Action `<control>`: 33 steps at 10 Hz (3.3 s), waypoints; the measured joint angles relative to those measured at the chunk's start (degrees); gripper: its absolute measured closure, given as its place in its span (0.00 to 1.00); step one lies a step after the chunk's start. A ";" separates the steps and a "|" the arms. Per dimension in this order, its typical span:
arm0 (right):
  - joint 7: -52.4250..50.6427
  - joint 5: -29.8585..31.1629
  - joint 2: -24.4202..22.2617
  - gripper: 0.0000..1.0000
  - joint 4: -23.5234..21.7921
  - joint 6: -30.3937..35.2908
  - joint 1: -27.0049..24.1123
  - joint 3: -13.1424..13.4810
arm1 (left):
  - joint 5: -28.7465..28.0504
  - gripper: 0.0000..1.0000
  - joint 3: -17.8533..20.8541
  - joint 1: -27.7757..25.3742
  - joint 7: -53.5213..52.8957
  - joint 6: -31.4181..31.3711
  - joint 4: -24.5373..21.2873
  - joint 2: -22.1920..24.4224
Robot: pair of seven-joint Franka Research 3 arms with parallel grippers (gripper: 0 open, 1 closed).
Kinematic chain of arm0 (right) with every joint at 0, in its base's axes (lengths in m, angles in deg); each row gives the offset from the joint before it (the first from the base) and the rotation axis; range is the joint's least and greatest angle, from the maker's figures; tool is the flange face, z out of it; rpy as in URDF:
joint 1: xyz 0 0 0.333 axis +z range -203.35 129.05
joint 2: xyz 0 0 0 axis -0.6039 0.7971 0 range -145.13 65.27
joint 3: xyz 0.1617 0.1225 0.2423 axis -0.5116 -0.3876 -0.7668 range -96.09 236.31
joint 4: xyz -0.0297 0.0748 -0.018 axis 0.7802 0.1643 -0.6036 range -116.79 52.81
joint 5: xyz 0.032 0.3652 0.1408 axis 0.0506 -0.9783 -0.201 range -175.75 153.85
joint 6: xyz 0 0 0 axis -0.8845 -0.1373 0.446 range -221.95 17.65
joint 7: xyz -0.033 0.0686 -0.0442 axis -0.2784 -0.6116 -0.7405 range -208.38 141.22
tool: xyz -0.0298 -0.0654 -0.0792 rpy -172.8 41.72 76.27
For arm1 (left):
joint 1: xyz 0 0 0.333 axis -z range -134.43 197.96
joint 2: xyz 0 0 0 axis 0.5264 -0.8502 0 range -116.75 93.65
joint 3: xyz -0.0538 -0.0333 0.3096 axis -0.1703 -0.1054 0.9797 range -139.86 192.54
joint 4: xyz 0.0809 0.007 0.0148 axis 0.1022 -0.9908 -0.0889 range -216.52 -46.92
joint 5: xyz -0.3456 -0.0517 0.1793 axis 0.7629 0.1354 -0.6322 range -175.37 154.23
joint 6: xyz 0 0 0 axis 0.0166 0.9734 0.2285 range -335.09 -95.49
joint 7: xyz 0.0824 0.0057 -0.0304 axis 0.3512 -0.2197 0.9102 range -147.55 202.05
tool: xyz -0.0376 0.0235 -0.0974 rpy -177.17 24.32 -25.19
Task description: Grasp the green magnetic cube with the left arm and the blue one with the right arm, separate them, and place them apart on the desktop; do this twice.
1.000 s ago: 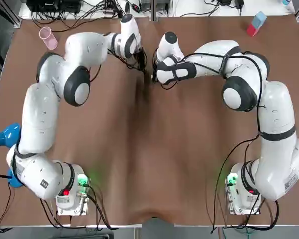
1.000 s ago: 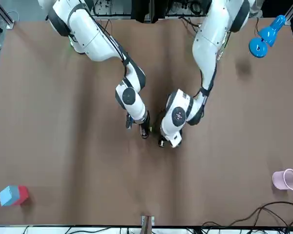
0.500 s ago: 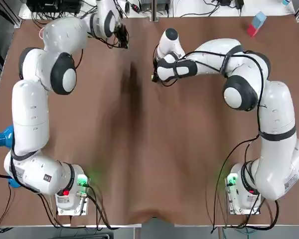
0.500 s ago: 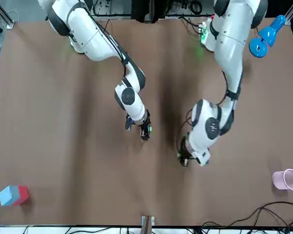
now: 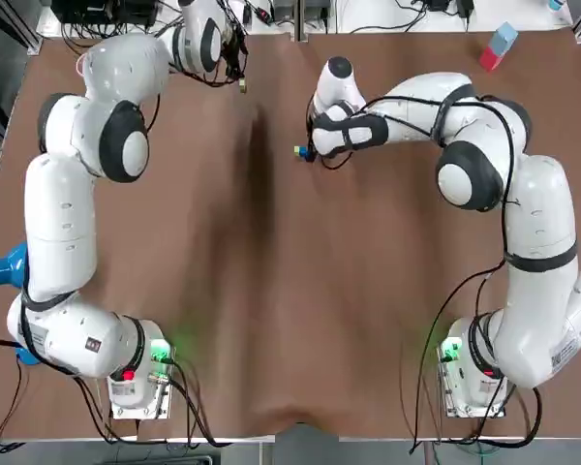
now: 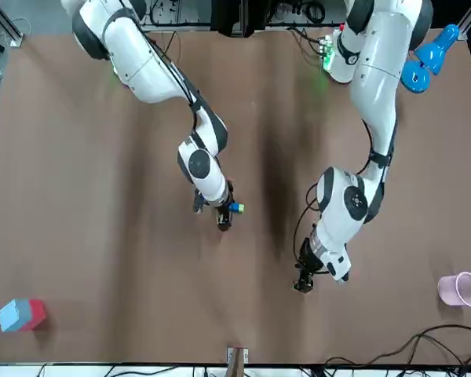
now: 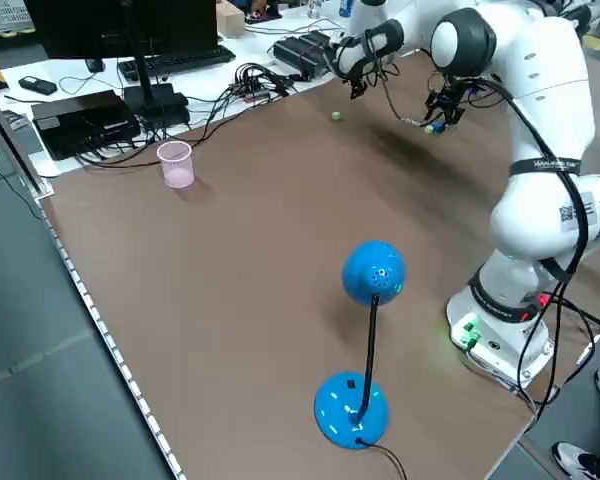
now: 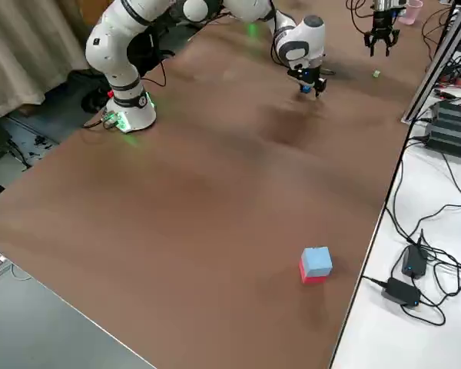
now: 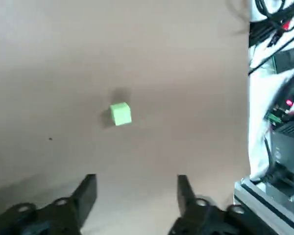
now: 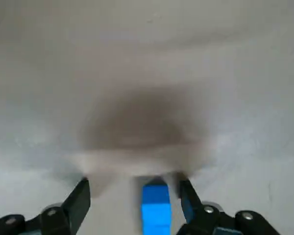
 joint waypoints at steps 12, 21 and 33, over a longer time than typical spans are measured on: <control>0.85 0.01 -0.53 0.76 0.31 -0.08 0.16 -1.04 | -1.93 0.30 -0.52 18.56 25.71 14.54 -10.65 2.81; 0.85 1.71 -0.54 0.76 0.31 -0.08 0.17 -1.12 | -1.93 0.31 0.50 19.06 27.45 3.83 -10.75 2.03; 0.85 2.06 -0.71 0.76 0.30 0.18 -0.33 -1.51 | -2.70 0.36 0.96 20.24 27.46 -1.25 -10.83 -0.55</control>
